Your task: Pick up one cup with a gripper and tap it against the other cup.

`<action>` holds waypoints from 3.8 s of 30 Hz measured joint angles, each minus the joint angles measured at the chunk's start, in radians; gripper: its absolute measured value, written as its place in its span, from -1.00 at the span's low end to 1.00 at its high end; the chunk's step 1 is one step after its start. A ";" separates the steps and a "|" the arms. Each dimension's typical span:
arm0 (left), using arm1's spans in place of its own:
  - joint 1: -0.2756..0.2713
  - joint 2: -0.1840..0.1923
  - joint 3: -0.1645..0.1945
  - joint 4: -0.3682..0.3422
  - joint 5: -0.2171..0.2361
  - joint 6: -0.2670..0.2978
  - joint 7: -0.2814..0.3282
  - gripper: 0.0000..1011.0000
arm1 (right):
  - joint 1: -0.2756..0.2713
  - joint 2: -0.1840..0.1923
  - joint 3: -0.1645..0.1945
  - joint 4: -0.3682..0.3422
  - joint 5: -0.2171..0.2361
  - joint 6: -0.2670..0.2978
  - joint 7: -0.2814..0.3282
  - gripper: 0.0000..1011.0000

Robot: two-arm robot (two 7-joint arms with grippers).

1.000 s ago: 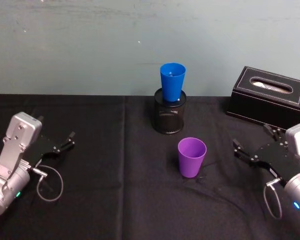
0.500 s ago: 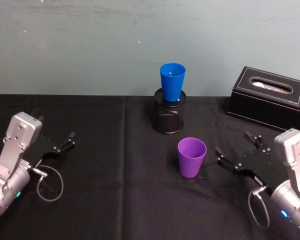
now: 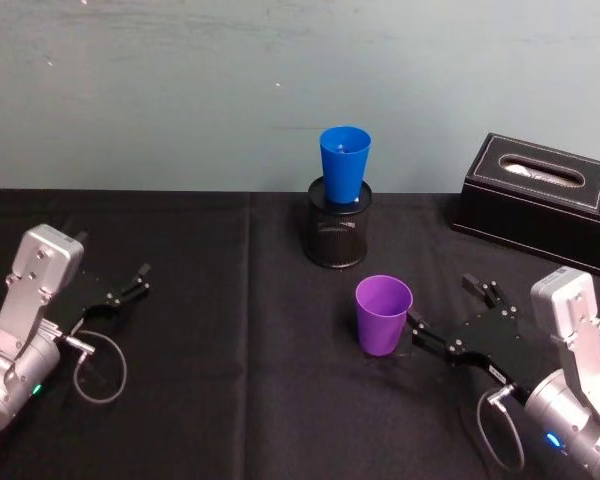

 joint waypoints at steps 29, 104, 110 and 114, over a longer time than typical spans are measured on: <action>0.000 0.000 0.000 0.000 0.000 0.000 0.000 1.00 | 0.001 -0.066 0.013 0.025 -0.005 0.047 0.116 0.98; 0.000 0.000 0.000 0.000 0.000 0.000 0.000 1.00 | 0.131 -0.207 0.041 0.221 -0.067 0.057 0.238 0.67; 0.000 0.000 0.000 0.000 0.000 0.000 0.000 1.00 | 0.131 -0.207 0.041 0.220 -0.066 0.057 0.238 0.50; 0.000 0.000 0.000 0.000 0.000 0.000 0.000 1.00 | 0.131 -0.206 0.041 0.220 -0.066 0.057 0.238 0.46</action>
